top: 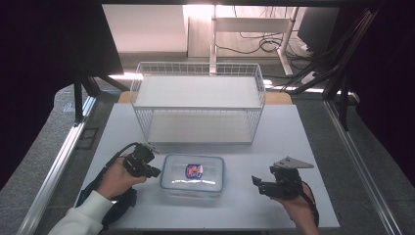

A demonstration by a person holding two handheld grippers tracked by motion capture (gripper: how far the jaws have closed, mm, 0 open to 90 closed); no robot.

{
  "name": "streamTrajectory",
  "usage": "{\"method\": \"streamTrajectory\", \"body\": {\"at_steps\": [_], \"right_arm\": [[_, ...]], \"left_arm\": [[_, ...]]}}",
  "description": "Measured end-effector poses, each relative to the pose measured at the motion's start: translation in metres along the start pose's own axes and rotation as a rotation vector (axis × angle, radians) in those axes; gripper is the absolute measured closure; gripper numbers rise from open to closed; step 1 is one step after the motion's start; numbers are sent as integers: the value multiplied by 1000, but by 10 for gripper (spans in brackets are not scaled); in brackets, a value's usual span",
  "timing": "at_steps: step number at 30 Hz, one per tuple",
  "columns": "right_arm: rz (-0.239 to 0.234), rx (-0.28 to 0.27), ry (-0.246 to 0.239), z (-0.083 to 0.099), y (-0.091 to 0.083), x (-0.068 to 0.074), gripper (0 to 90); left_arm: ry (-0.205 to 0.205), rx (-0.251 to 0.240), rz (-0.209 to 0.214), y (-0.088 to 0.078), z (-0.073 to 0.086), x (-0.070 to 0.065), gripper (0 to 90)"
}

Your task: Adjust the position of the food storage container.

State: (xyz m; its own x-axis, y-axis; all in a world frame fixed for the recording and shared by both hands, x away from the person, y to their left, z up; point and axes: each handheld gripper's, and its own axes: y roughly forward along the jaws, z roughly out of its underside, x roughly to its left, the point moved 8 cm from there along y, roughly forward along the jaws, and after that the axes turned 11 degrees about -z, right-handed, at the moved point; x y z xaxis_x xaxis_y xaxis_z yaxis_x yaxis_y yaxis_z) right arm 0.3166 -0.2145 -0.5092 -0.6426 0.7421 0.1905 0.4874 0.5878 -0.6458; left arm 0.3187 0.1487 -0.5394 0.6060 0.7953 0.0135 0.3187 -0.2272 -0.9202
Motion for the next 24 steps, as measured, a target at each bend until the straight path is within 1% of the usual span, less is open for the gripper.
{"method": "streamTrajectory", "body": {"at_steps": [2,3,5,9,14,17,18,20,21,22,23,24], "right_arm": [[0,0,0,0,0,0,230],[0,1,0,0,0,0,230],[1,4,1,1,1,0,230],[2,4,2,1,1,-1,230],[1,6,0,1,2,0,230],[8,-7,-2,-1,1,0,231],[8,-16,-1,-2,0,0,232],[7,-30,2,-4,-2,0,231],[6,-34,4,-5,-2,1,232],[3,-38,3,-5,-3,1,232],[3,-38,3,-5,-3,1,232],[-3,-45,0,-8,-3,2,232]], "left_arm": [[-1,6,-2,1,1,0,900],[8,11,-5,2,2,-1,900],[8,14,-5,4,3,-3,900],[8,8,2,5,2,-7,900],[21,9,10,6,-1,-13,900],[17,0,9,5,-1,-14,900],[10,-7,9,3,-1,-13,900],[-4,-29,-36,-3,0,-10,900],[-10,-51,-53,-8,1,-9,900],[-26,-82,-57,-14,1,-8,900],[-26,-82,-57,-14,1,-8,900],[-62,-154,-45,-28,1,-10,885]]}}
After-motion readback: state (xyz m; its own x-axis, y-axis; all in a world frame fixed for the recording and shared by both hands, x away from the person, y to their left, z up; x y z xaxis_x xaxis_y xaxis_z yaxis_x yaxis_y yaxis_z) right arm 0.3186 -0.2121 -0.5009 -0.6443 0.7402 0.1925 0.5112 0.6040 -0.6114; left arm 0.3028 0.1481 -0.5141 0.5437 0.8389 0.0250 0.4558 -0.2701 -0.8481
